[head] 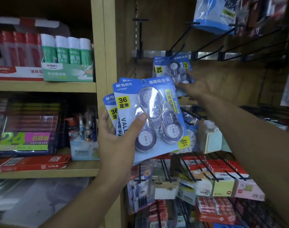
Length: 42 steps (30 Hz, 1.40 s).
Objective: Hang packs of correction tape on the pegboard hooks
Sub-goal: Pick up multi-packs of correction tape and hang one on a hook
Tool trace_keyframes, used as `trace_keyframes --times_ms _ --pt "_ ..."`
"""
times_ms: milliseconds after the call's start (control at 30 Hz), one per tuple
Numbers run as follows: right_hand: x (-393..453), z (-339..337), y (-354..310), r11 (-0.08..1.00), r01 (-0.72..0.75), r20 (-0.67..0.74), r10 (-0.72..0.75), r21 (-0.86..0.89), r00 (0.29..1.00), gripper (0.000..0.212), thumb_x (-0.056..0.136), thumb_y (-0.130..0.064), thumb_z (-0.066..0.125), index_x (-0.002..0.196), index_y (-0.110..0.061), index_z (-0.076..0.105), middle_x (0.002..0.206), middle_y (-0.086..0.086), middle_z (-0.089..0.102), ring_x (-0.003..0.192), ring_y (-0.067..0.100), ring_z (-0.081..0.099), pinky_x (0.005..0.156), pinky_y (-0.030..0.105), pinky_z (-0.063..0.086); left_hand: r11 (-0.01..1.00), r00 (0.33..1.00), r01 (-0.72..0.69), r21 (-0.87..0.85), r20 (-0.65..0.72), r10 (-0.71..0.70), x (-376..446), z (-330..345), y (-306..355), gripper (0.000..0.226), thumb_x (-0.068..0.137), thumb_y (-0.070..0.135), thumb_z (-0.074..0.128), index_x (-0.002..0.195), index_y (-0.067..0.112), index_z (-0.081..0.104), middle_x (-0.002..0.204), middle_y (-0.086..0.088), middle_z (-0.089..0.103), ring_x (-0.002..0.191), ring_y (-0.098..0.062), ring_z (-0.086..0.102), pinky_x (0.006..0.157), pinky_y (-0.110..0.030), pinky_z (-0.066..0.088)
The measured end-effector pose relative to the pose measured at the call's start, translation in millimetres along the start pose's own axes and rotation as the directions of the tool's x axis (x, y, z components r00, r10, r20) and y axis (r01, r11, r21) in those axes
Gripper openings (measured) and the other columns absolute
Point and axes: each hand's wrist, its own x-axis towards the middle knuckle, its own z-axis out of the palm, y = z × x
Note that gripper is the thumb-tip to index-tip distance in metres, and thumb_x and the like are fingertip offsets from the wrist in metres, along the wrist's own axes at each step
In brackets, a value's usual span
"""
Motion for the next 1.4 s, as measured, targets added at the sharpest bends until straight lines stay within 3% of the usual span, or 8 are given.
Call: trace_keyframes --times_ms 133,267,367,500,600,933,1100,1400 --pt "2 -1 2 0.987 0.017 0.06 -0.007 -0.158 0.998 0.083 0.086 -0.024 0.078 0.156 -0.033 0.035 0.139 0.006 0.06 0.088 0.018 0.062 0.069 0.025 0.049 1.0 1.0 -0.005 0.013 0.025 0.005 2 0 1 0.065 0.063 0.025 0.081 0.122 0.028 0.055 0.106 0.001 0.075 0.095 -0.022 0.073 0.086 -0.047 0.057" --pt "-9 -8 -2 0.969 0.044 0.073 -0.027 -0.242 0.997 0.082 0.085 -0.015 0.077 0.156 -0.024 0.037 0.137 0.004 0.06 0.115 0.017 0.06 0.075 0.018 0.044 1.0 0.999 0.0 0.013 0.035 -0.001 4 1 0 0.066 0.063 0.025 0.081 0.123 0.028 0.055 0.107 0.001 0.075 0.097 -0.021 0.073 0.088 -0.048 0.056" --pt "-30 -15 -16 0.984 0.064 0.038 -0.058 -0.168 0.998 0.069 0.087 -0.013 0.078 0.148 -0.021 0.048 0.107 -0.009 0.056 0.108 0.015 0.058 0.065 0.017 0.042 1.0 0.999 0.025 0.006 0.04 -0.025 4 3 -3 0.073 0.06 0.028 0.083 0.127 0.027 0.053 0.109 0.002 0.074 0.101 -0.023 0.072 0.091 -0.052 0.054" --pt "-68 -20 -36 0.992 0.121 -0.025 -0.122 -0.029 0.992 0.048 0.093 -0.038 0.071 0.138 -0.027 0.058 0.126 -0.007 0.06 0.097 0.0 0.063 0.066 0.015 0.045 0.999 0.998 0.039 -0.011 0.045 -0.039 6 9 -7 0.07 0.057 0.029 0.083 0.121 0.029 0.055 0.108 0.001 0.074 0.101 -0.024 0.071 0.092 -0.053 0.054" --pt "-112 -24 -46 0.979 0.174 -0.004 -0.174 0.105 0.985 0.036 0.096 -0.045 0.065 0.129 -0.033 0.063 0.11 -0.01 0.066 0.089 -0.001 0.066 0.074 0.019 0.051 0.999 0.998 0.038 -0.039 0.042 -0.036 9 14 -9 0.059 0.064 0.024 0.083 0.117 0.029 0.058 0.108 -0.001 0.075 0.099 -0.024 0.072 0.091 -0.051 0.054" --pt "-204 -23 -29 0.951 0.305 0.193 -0.29 -0.051 0.937 0.087 0.071 -0.055 0.079 0.148 -0.044 0.042 0.15 -0.027 0.041 0.136 -0.012 0.039 0.112 0.023 0.039 0.99 1.0 0.012 -0.138 -0.013 -0.014 7 27 -19 0.059 0.074 0.012 0.081 0.127 0.011 0.054 0.109 -0.005 0.074 0.098 -0.022 0.073 0.081 -0.038 0.059" --pt "-195 -26 -14 0.957 0.291 0.196 -0.288 0.014 0.937 0.083 0.074 -0.058 0.079 0.148 -0.041 0.046 0.153 -0.018 0.045 0.142 0.006 0.044 0.113 0.043 0.043 0.99 1.0 0.005 -0.141 -0.013 -0.007 1 29 -20 0.059 0.073 0.017 0.081 0.126 0.011 0.055 0.111 -0.004 0.073 0.098 -0.021 0.073 0.079 -0.036 0.06" --pt "-183 -28 -19 0.964 0.263 0.155 -0.266 0.043 0.951 0.068 0.08 -0.049 0.079 0.142 -0.037 0.055 0.144 -0.013 0.058 0.131 0.007 0.056 0.106 0.041 0.05 0.998 1.0 -0.012 -0.069 0.002 0.012 0 14 -16 0.06 0.069 0.02 0.081 0.123 0.011 0.057 0.107 0.0 0.075 0.097 -0.016 0.073 0.08 -0.034 0.06"
